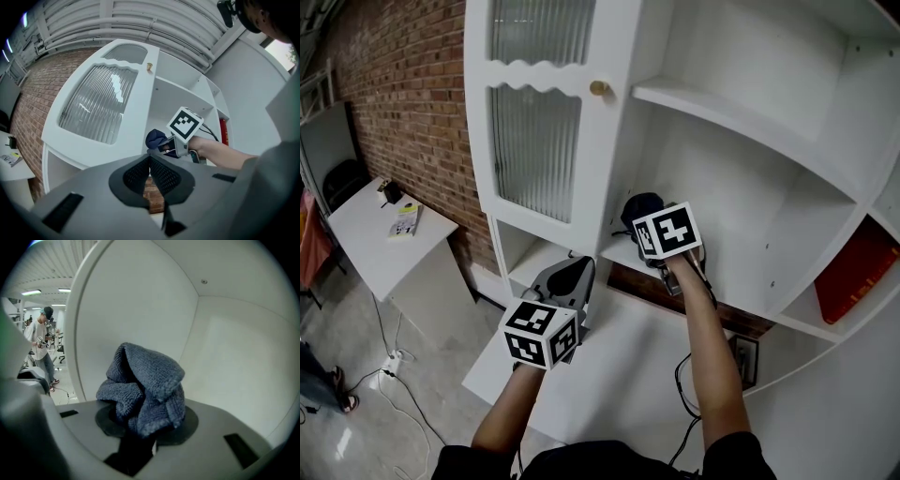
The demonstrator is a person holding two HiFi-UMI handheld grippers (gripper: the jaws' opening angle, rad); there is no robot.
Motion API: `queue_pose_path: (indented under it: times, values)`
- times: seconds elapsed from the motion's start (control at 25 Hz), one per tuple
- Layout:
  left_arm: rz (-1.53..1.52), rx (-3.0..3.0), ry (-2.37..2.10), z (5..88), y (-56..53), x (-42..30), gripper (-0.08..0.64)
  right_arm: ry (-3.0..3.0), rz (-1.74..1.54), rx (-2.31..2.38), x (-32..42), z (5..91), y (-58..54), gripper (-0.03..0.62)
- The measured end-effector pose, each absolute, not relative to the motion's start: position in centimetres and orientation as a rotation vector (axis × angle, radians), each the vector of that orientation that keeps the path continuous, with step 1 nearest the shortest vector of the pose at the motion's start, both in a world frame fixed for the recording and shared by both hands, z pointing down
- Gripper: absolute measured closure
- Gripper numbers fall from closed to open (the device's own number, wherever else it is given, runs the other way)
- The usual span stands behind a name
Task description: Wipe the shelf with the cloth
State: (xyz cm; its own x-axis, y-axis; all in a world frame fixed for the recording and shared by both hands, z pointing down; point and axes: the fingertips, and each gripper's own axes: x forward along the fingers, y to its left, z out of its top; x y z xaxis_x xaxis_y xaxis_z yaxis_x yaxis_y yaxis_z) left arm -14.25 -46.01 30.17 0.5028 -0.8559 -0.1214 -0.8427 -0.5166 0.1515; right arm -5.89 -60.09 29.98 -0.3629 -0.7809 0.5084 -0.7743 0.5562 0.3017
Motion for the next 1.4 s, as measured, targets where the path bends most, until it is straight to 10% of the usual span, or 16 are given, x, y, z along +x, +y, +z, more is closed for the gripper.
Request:
queue_pose_path:
  times: [1.4]
  values:
    - [-0.193, 2.632, -1.632, 30.6, -36.4, -1.7, 0.545, -2.626, -0.190, 1.284, 5.2, 29.8, -40.4, 0.453]
